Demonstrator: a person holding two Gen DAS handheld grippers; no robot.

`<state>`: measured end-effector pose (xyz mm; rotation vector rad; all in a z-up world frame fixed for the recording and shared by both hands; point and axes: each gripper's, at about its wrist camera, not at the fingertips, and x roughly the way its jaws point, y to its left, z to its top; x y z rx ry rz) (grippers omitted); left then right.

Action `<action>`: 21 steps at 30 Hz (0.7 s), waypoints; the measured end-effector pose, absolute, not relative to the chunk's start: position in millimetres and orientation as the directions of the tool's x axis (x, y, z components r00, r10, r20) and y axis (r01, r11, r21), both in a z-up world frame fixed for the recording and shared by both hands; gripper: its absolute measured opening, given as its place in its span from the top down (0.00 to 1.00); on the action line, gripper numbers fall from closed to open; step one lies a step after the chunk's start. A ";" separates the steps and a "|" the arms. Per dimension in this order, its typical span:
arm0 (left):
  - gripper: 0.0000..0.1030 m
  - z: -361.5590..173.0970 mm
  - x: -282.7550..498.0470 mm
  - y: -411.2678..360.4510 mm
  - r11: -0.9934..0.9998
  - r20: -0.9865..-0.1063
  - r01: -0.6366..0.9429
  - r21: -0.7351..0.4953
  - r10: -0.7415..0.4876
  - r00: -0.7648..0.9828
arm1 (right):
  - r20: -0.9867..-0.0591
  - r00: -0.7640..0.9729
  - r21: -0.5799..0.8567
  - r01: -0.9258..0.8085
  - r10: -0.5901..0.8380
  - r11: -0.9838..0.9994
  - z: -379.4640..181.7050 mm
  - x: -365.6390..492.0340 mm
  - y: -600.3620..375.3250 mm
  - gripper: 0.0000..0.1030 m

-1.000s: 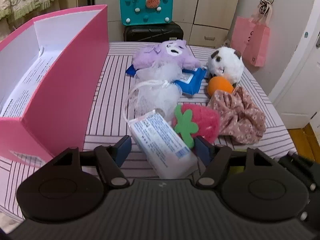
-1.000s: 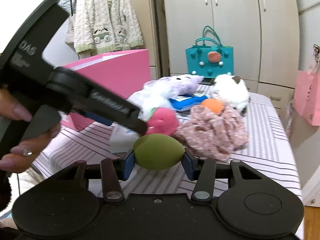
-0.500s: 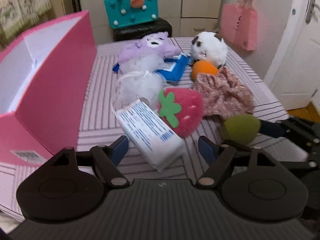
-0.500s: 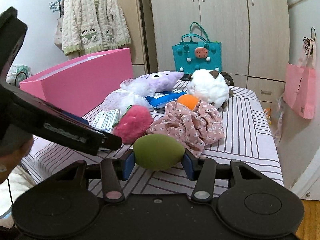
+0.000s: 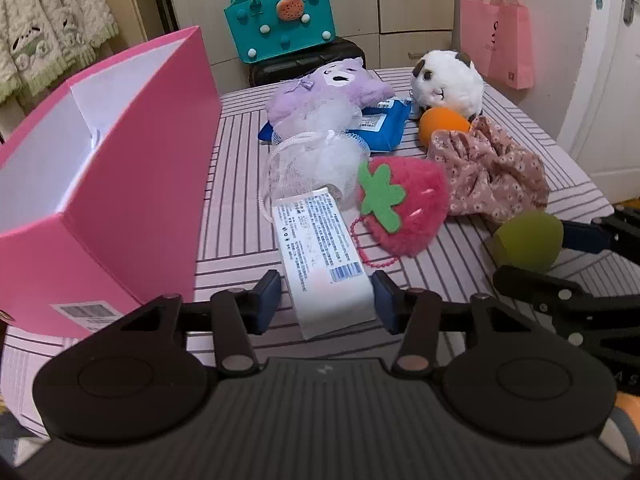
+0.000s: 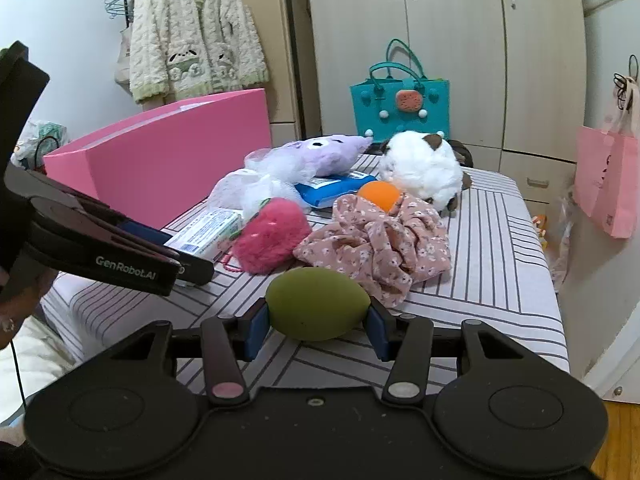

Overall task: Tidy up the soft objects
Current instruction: 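Grasp the wrapped white packet with the left gripper, then carry the packet with the left gripper and the sponge with the right gripper into the pink box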

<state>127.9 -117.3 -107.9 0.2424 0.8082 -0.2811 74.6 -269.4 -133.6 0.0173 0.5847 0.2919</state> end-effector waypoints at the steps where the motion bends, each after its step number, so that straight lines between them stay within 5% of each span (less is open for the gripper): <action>1: 0.53 -106.5 127.0 -117.2 0.934 -0.737 0.341 0.111 -0.152 0.658 | -0.540 0.794 0.099 -0.271 0.281 0.957 -133.3 74.7 -269.0 0.45; 6: 0.38 -105.1 137.5 -124.8 0.940 -0.733 0.329 0.087 -0.163 0.660 | -0.548 0.790 0.095 -0.267 0.274 0.959 -136.7 80.1 -266.5 0.43; 10: 0.38 -111.8 148.3 -129.2 0.947 -0.719 0.305 0.098 -0.145 0.680 | -0.544 0.793 0.110 -0.258 0.275 0.960 -137.0 81.7 -267.5 0.43; 13: 0.59 -113.3 150.5 -125.2 0.956 -0.706 0.281 0.088 -0.139 0.694 | -0.536 0.799 0.120 -0.249 0.274 0.961 -138.0 82.1 -267.6 0.44; 21: 0.62 -108.7 140.1 -118.0 0.939 -0.722 0.337 0.071 -0.184 0.666 | -0.532 0.795 0.125 -0.268 0.293 0.955 -132.0 75.9 -266.2 0.46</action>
